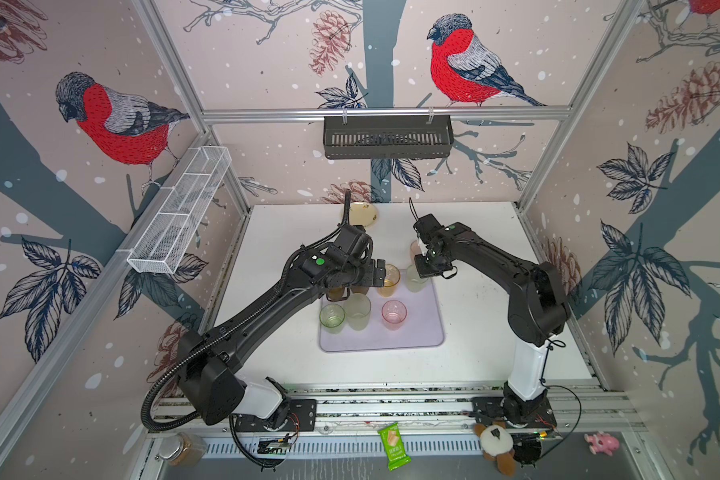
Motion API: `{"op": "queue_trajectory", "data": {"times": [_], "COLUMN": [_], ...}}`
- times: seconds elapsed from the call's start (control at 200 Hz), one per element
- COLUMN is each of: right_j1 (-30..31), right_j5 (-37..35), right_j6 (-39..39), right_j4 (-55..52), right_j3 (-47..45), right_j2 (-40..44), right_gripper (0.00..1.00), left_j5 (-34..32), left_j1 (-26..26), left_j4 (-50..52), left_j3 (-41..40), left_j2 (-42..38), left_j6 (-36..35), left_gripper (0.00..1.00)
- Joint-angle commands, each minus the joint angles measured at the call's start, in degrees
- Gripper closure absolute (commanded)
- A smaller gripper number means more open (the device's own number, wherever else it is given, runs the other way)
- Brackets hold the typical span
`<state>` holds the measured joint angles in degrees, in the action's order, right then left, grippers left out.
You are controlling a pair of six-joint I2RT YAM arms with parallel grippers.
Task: Place the glasses into the tray
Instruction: Place the glass on the tray.
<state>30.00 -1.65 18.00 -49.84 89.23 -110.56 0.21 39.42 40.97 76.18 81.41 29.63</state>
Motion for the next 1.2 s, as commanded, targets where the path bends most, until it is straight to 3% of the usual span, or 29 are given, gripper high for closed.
{"op": "queue_trajectory", "data": {"times": [0.0,0.73,1.006,1.191], "right_j1": [0.27,0.26,-0.25,-3.11], "right_j5": [0.37,-1.19,-2.39,-1.31], "right_j6": [0.35,0.68,1.39,1.08], "right_j4": [0.64,0.52,-1.9,-3.77], "right_j3": [-0.28,-0.11,2.49,6.32], "right_j2": [-0.43,-0.2,2.78,3.86], "right_gripper": [0.95,0.72,0.4,0.25], "left_j5": [-0.12,-0.74,-0.4,1.05], "left_j1": [-0.05,-0.04,-0.04,-0.04], "left_j4": [-1.76,-1.87,-1.7,-2.81], "left_j3": [0.12,-0.01,-0.15,-0.07], "left_j2": [-0.28,-0.37,-0.72,-0.73], "left_j6": [-0.05,0.05,-0.18,-0.96], "left_gripper": [0.04,0.04,0.04,0.04]}}
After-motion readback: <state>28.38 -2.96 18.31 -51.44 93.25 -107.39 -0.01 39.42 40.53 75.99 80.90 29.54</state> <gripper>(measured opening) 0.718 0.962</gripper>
